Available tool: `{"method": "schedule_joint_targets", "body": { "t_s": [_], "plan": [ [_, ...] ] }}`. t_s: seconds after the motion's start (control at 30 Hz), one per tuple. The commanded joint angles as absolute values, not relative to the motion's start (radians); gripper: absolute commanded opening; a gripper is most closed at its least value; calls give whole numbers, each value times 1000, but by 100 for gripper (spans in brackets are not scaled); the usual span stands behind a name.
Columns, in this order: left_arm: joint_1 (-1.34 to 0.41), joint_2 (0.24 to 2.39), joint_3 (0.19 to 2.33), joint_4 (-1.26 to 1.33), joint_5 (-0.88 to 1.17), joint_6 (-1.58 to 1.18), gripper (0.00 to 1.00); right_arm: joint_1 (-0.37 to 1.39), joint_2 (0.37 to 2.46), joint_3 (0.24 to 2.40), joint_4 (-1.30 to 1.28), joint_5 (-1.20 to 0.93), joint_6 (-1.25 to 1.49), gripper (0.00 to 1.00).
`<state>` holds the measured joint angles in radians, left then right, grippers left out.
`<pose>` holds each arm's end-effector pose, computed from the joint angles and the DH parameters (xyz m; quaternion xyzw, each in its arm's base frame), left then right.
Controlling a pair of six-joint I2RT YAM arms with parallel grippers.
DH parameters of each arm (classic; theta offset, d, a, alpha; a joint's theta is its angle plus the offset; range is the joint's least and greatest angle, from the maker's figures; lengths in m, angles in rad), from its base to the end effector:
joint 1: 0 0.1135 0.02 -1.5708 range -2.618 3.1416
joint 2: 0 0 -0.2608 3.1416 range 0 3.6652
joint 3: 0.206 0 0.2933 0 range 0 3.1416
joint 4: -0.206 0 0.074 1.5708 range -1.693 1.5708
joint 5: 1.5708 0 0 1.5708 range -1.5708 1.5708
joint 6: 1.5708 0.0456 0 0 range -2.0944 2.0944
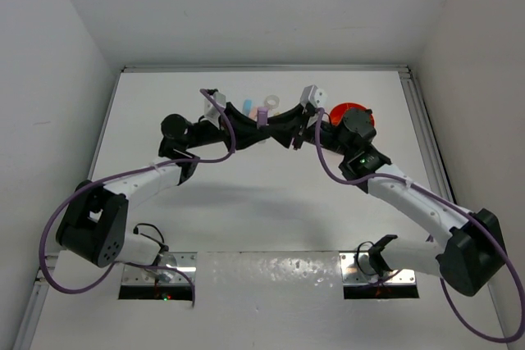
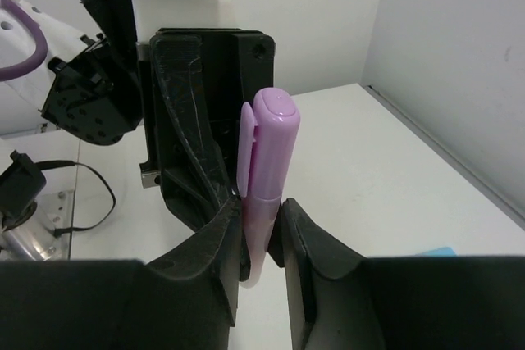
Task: Sort the stationery into containers
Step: Close the pen cap on the pen.
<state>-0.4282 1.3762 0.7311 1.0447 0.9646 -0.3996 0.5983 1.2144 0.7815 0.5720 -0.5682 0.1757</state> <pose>0.2820 -0.1699 0.2836 0.3935 0.4841 -0.5316 0.5729 0.2557 0.2040 0.3075 -0.3389 0.5716 0.4437 0.6013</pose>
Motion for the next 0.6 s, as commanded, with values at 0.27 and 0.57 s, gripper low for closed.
{"method": "schedule_joint_targets", "body": {
  "t_s": [0.27,0.57],
  "plan": [
    [-425,1252,818,1509,893,-416,0,594,1194,880,42,-603,74,36],
    [-425,1259,815,1509,887,-420,0,577,1075,957,-75,-594,34,47]
  ]
}}
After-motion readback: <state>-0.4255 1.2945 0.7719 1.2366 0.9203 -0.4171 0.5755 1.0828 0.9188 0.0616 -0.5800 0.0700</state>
